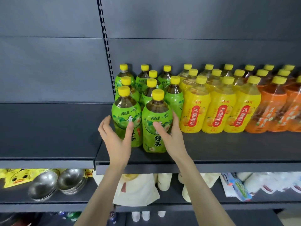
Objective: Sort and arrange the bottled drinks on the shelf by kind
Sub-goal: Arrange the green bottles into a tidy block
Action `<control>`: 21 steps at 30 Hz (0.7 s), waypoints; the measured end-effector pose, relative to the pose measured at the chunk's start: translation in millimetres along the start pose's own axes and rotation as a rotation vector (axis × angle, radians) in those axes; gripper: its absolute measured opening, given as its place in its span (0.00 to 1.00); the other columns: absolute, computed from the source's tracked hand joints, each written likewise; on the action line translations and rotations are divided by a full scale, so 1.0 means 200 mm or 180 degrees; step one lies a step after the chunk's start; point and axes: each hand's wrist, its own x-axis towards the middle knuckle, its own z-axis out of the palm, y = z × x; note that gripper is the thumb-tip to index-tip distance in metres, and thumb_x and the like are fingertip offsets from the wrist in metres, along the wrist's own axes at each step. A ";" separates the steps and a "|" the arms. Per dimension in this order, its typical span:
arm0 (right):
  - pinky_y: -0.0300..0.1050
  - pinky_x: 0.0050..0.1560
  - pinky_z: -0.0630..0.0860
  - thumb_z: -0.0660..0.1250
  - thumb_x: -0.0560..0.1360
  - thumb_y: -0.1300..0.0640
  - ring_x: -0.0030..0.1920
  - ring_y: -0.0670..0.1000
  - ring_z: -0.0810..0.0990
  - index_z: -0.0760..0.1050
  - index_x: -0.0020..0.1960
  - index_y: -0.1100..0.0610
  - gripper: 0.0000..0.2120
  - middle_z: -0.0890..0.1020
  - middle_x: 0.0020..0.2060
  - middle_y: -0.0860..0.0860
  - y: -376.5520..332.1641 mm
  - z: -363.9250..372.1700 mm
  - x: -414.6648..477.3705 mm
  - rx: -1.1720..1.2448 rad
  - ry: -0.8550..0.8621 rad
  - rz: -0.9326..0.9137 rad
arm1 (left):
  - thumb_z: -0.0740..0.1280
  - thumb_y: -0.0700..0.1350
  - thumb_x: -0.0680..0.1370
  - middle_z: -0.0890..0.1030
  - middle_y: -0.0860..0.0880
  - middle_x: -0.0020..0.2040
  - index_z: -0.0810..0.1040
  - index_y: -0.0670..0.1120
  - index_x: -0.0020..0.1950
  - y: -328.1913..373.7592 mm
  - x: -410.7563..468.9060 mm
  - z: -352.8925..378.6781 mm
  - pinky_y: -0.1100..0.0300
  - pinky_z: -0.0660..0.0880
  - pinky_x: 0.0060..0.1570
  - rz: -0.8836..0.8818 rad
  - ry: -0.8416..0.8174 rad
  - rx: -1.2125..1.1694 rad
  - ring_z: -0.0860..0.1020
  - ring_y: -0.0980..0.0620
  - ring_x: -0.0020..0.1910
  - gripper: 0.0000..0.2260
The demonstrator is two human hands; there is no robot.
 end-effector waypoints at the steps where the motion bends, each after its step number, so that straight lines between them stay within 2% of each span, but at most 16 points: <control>1: 0.54 0.70 0.68 0.70 0.68 0.40 0.70 0.45 0.69 0.55 0.77 0.51 0.44 0.70 0.70 0.46 0.01 0.00 0.01 0.0079 -0.0016 0.0052 | 0.69 0.57 0.73 0.66 0.48 0.66 0.62 0.42 0.72 -0.01 0.03 0.01 0.50 0.66 0.67 -0.0052 -0.0086 -0.0088 0.65 0.52 0.67 0.33; 3: 0.50 0.69 0.69 0.71 0.67 0.40 0.68 0.42 0.70 0.57 0.76 0.50 0.43 0.71 0.69 0.44 0.03 0.00 0.02 0.0087 0.0071 0.0100 | 0.69 0.60 0.72 0.68 0.56 0.62 0.63 0.46 0.71 -0.03 0.07 0.03 0.62 0.68 0.63 -0.0079 -0.0177 -0.0294 0.67 0.55 0.65 0.33; 4: 0.44 0.69 0.69 0.71 0.67 0.38 0.68 0.38 0.69 0.57 0.76 0.49 0.43 0.70 0.69 0.42 0.04 -0.01 0.02 0.0043 0.0154 0.0102 | 0.69 0.62 0.71 0.68 0.57 0.61 0.63 0.48 0.71 -0.05 0.08 0.04 0.66 0.68 0.62 -0.0105 -0.0184 -0.0369 0.69 0.57 0.64 0.34; 5: 0.37 0.67 0.67 0.71 0.67 0.37 0.67 0.33 0.67 0.57 0.76 0.48 0.44 0.69 0.68 0.38 0.06 -0.02 0.02 0.0004 0.0253 0.0090 | 0.69 0.63 0.70 0.69 0.56 0.62 0.63 0.48 0.71 -0.06 0.08 0.05 0.66 0.69 0.62 -0.0176 -0.0176 -0.0419 0.70 0.58 0.64 0.36; 7: 0.27 0.63 0.63 0.71 0.68 0.37 0.64 0.25 0.63 0.55 0.76 0.47 0.43 0.66 0.67 0.31 0.08 -0.03 0.01 -0.0061 0.0489 0.0051 | 0.69 0.66 0.68 0.71 0.52 0.64 0.63 0.48 0.71 -0.10 0.08 0.06 0.57 0.72 0.63 -0.0343 -0.0129 -0.0466 0.72 0.56 0.63 0.39; 8: 0.29 0.66 0.62 0.71 0.69 0.39 0.65 0.26 0.62 0.55 0.77 0.47 0.42 0.65 0.68 0.33 0.09 -0.04 0.01 -0.0092 0.0583 0.0037 | 0.70 0.66 0.66 0.72 0.51 0.64 0.63 0.48 0.71 -0.11 0.09 0.06 0.54 0.73 0.63 -0.0376 -0.0097 -0.0470 0.73 0.55 0.62 0.39; 9: 0.35 0.70 0.61 0.70 0.70 0.40 0.68 0.31 0.61 0.54 0.77 0.47 0.42 0.64 0.71 0.36 0.10 -0.06 0.02 -0.0119 0.0651 0.0028 | 0.71 0.65 0.66 0.73 0.50 0.63 0.64 0.47 0.71 -0.13 0.10 0.07 0.53 0.73 0.62 -0.0375 -0.0076 -0.0475 0.74 0.55 0.61 0.40; 10: 0.42 0.73 0.60 0.70 0.71 0.40 0.72 0.36 0.59 0.53 0.77 0.47 0.41 0.62 0.74 0.40 0.11 -0.07 0.03 -0.0144 0.0707 0.0013 | 0.72 0.64 0.65 0.73 0.49 0.63 0.64 0.46 0.70 -0.14 0.11 0.07 0.55 0.74 0.61 -0.0357 -0.0063 -0.0477 0.74 0.54 0.61 0.40; 12: 0.49 0.75 0.58 0.68 0.71 0.39 0.75 0.42 0.58 0.53 0.77 0.48 0.41 0.61 0.76 0.44 0.12 -0.08 0.05 -0.0178 0.0805 -0.0030 | 0.72 0.64 0.63 0.70 0.51 0.60 0.66 0.46 0.69 -0.16 0.13 0.07 0.69 0.70 0.56 -0.0301 -0.0006 -0.0415 0.72 0.58 0.59 0.41; 14: 0.51 0.75 0.59 0.66 0.72 0.41 0.74 0.43 0.60 0.52 0.77 0.48 0.39 0.62 0.75 0.45 0.12 -0.08 0.08 -0.0158 0.0862 -0.0090 | 0.70 0.66 0.61 0.68 0.53 0.57 0.68 0.46 0.68 -0.17 0.13 0.08 0.78 0.65 0.50 -0.0215 0.0047 -0.0261 0.70 0.61 0.56 0.41; 17: 0.51 0.74 0.61 0.65 0.73 0.43 0.72 0.42 0.63 0.53 0.76 0.44 0.36 0.65 0.73 0.44 0.16 -0.08 0.11 -0.0051 0.0878 -0.0156 | 0.69 0.66 0.61 0.66 0.52 0.55 0.71 0.45 0.64 -0.18 0.14 0.08 0.78 0.64 0.49 -0.0185 0.0016 -0.0194 0.70 0.61 0.54 0.38; 19: 0.52 0.74 0.62 0.65 0.73 0.42 0.72 0.43 0.64 0.53 0.75 0.43 0.35 0.66 0.73 0.44 0.18 -0.09 0.12 0.0006 0.0869 -0.0173 | 0.69 0.65 0.61 0.67 0.52 0.55 0.71 0.46 0.62 -0.18 0.14 0.09 0.80 0.64 0.48 -0.0210 -0.0019 -0.0260 0.69 0.68 0.52 0.36; 21: 0.50 0.74 0.62 0.65 0.72 0.39 0.72 0.42 0.64 0.54 0.72 0.38 0.33 0.66 0.72 0.42 0.19 -0.08 0.12 0.0053 0.0907 -0.0213 | 0.70 0.64 0.62 0.71 0.51 0.56 0.70 0.47 0.61 -0.19 0.14 0.09 0.76 0.68 0.50 -0.0251 -0.0064 -0.0429 0.72 0.68 0.53 0.34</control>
